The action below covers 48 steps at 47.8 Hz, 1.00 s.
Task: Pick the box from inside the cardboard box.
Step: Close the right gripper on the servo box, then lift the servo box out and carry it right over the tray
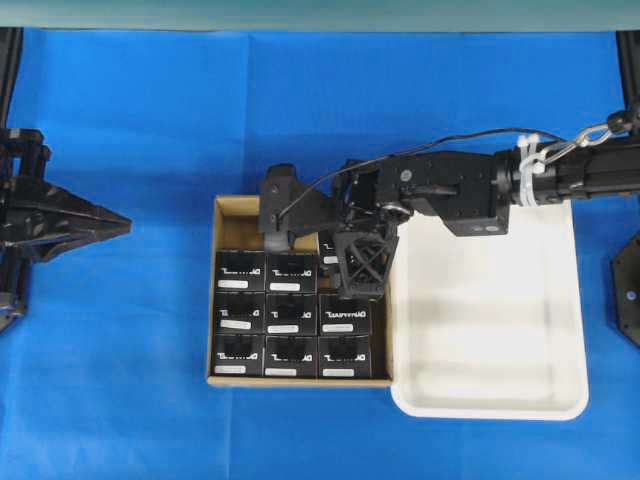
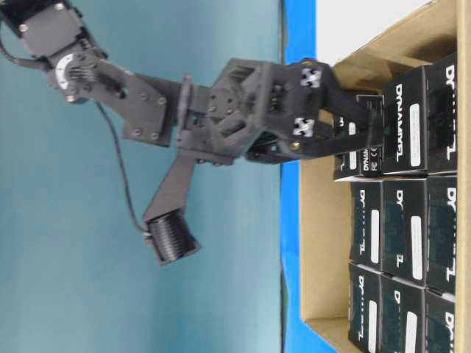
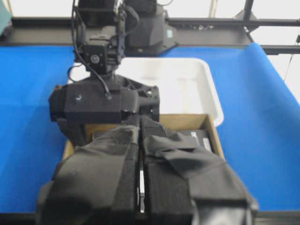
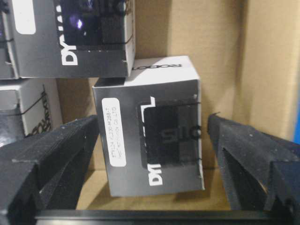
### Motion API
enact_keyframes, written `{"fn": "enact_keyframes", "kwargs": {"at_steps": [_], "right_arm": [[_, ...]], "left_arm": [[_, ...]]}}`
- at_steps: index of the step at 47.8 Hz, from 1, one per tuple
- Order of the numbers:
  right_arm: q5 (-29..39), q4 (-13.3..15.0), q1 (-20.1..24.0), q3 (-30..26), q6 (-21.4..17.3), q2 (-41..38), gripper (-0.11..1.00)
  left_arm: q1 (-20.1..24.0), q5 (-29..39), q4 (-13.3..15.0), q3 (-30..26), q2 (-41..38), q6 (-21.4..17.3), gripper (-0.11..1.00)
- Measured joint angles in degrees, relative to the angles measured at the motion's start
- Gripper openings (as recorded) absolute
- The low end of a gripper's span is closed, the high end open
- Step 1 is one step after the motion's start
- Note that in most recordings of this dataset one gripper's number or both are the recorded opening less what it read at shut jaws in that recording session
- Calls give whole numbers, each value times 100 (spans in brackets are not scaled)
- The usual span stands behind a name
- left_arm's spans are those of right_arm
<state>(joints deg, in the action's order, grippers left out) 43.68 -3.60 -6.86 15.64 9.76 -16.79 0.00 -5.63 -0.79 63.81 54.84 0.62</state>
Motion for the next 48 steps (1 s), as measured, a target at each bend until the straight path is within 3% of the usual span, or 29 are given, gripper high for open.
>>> {"fn": "enact_keyframes", "kwargs": {"at_steps": [17, 29, 48], "right_arm": [[-176, -9, 0, 35, 0, 0, 93], [-18, 0, 70, 0, 0, 0, 63], [527, 0, -26, -316, -35, 422, 63]], "left_arm": [[0, 9, -9, 0, -9, 0, -1], [0, 9, 0, 0, -9, 0, -1], [0, 0, -9, 0, -9, 0, -1]]}}
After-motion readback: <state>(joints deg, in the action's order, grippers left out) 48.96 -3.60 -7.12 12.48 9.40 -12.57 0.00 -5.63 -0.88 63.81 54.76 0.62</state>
